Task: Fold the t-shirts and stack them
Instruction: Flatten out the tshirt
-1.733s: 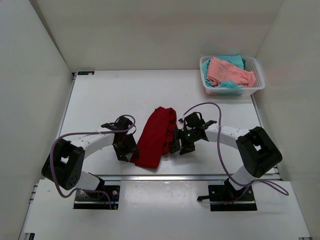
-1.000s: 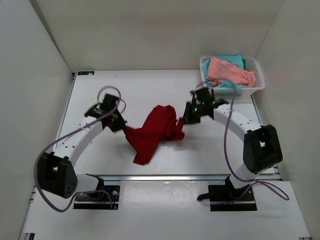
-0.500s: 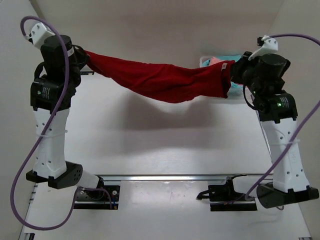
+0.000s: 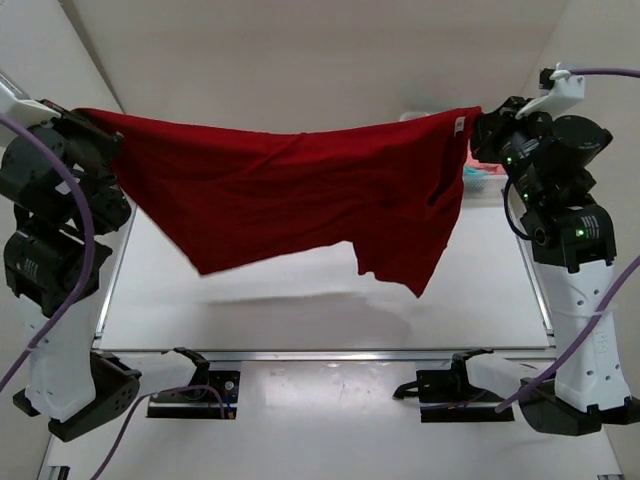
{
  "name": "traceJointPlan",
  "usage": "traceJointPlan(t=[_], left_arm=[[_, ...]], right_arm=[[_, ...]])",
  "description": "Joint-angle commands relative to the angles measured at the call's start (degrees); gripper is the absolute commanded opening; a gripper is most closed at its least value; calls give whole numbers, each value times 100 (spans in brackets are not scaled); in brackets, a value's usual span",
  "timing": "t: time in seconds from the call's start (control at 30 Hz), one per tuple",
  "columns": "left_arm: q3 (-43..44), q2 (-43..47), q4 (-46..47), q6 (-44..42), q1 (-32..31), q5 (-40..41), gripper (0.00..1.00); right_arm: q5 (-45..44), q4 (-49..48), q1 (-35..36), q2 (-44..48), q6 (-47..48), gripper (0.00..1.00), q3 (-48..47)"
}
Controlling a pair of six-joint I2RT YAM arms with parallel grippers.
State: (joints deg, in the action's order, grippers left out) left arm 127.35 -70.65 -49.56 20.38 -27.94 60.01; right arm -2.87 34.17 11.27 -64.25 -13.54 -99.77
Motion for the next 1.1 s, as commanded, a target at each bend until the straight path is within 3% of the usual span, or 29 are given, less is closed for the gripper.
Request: traceJointPlan(t=[0.0,0.1,0.17,0.3,0.37,0.4,0.43,0.47,0.5,0.53,0.57,0.6,0.67,0.83,0.93,1.07], left_arm=[[-700,-168,1129,-1481,-324,1134,0],[-1657,-361,2009,-2238,-449,1495,0],[-2378,-545,2362,-2293,-388,1357,0],[-2628,-1405,1899,-1373,7,602,0],[-2287,-1975,1496,-698,803,-291,0],[-1041,-2997,736,307,1774,-1654,0],[-1028,-3329,729,509,1784,-1668,4],[-219,-3689,137,624,2175,-2120,16],[268,-4389,-226,755,2318,-2247,37],[1082,-4857,-865,783,2520,-2413,39],[1038,-4914,-1176,818,2644,-2502,41],[794,-4740,-1092,870,2732,-2616,43],[-861,-4064,-716,941,2750,-2870,43],[-4203,-1895,-273,1240,2111,-3574,53],[-5462,-1068,-518,1529,1662,-3488,54],[-6913,-354,-879,2039,1643,-3575,54]], right_arm=[[208,-333,130,-324,-96,0,-35],[866,-315,95,-850,-175,0,98],[999,-454,139,-1307,-280,0,334],[1543,-797,183,-2292,-290,0,293],[1457,-825,210,-3238,-62,0,-232],[1230,-642,227,-4226,200,2,-1333],[1123,-553,227,-4236,203,2,-1344],[1096,-500,105,-4593,72,26,-1735],[896,-438,78,-4640,-34,38,-1896],[694,-246,16,-4762,-69,43,-1958],[579,-140,7,-4816,9,43,-2107],[343,61,-36,-4773,1,46,-2091],[147,81,-98,-4344,106,54,-1565],[156,1,-292,-2798,-342,53,927],[174,10,-144,-2129,-457,55,2097],[-204,203,297,-1522,-343,56,3267]])
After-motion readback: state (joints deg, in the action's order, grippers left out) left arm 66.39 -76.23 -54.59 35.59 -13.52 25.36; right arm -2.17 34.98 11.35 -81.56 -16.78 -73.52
